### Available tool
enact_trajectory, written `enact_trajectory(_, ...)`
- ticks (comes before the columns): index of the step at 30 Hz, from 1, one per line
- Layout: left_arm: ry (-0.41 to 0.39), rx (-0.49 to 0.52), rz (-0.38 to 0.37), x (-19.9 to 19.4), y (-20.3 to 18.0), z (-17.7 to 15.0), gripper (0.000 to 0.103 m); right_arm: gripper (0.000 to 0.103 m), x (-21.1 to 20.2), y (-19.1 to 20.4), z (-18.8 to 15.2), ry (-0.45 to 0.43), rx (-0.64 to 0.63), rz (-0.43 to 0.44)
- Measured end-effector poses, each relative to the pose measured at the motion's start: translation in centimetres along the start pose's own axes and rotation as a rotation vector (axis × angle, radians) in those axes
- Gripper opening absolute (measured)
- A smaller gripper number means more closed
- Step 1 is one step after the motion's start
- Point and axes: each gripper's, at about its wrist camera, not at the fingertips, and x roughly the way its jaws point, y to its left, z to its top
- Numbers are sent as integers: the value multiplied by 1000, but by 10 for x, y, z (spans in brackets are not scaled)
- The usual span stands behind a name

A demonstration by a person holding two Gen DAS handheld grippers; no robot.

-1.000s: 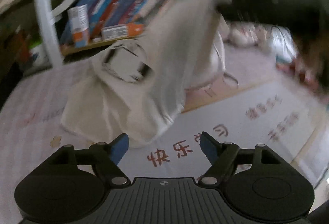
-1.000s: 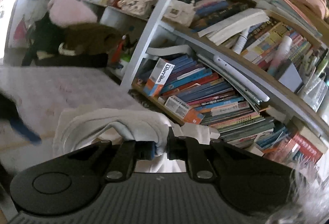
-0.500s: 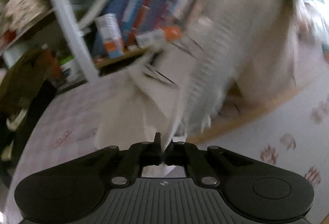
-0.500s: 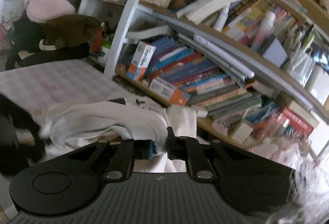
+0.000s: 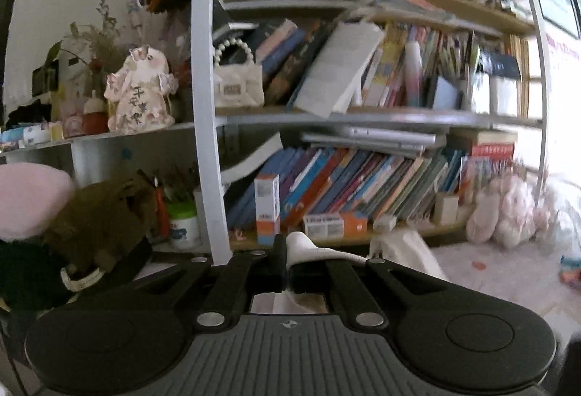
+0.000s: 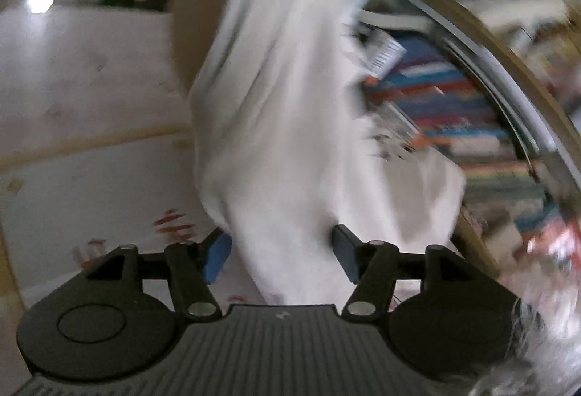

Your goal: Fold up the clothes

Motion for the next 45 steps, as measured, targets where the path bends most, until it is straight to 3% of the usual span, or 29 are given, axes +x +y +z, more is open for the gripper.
enact_trajectory(5, -7, 16, 13, -9, 4, 5, 1, 54, 8, 27, -7, -3, -82, -44)
enact_trajectory(6, -3, 20, 16, -10, 5, 5, 1, 35, 8, 25, -8, -4, -66, -63)
enact_trajectory(8, 13, 27, 30, -9, 9, 2, 1, 9, 5, 16, -8, -17, -17, -97)
enact_trajectory(13, 53, -48, 64, -11, 31, -5, 1, 3, -27, -37, -2, -88, 133, -224)
enact_trajectory(16, 11, -50, 64, -22, 36, 0, 1, 3, -62, -86, 9, -181, 230, -331)
enact_trajectory(21, -218, 57, 53, -69, 12, 33, 1, 3, -153, -144, 49, -456, 304, -516)
enact_trajectory(28, -759, 52, 41, -172, 4, 119, 1, 3, -298, -159, 98, -976, 236, -756)
enact_trajectory(30, -858, 28, -5, -193, 7, 138, 1, 3, -328, -161, 106, -1115, 223, -796)
enact_trajectory(32, -895, -24, -64, -201, 14, 149, 1, 3, -349, -162, 111, -1209, 212, -813)
enact_trajectory(35, -819, -94, -135, -187, 22, 153, 1, 3, -348, -176, 115, -1194, 247, -752)
enact_trajectory(37, -681, -109, -135, -160, 20, 144, 1, 3, -329, -187, 114, -1103, 288, -698)
enact_trajectory(39, -482, -106, -125, -116, 22, 121, 1, 3, -292, -205, 108, -929, 340, -602)
enact_trajectory(42, -127, -82, -130, -27, 24, 70, 1, 3, -209, -236, 88, -589, 448, -399)
enact_trajectory(45, 198, -43, -132, 65, 23, -12, 2, 3, -99, -244, 56, -264, 498, -259)
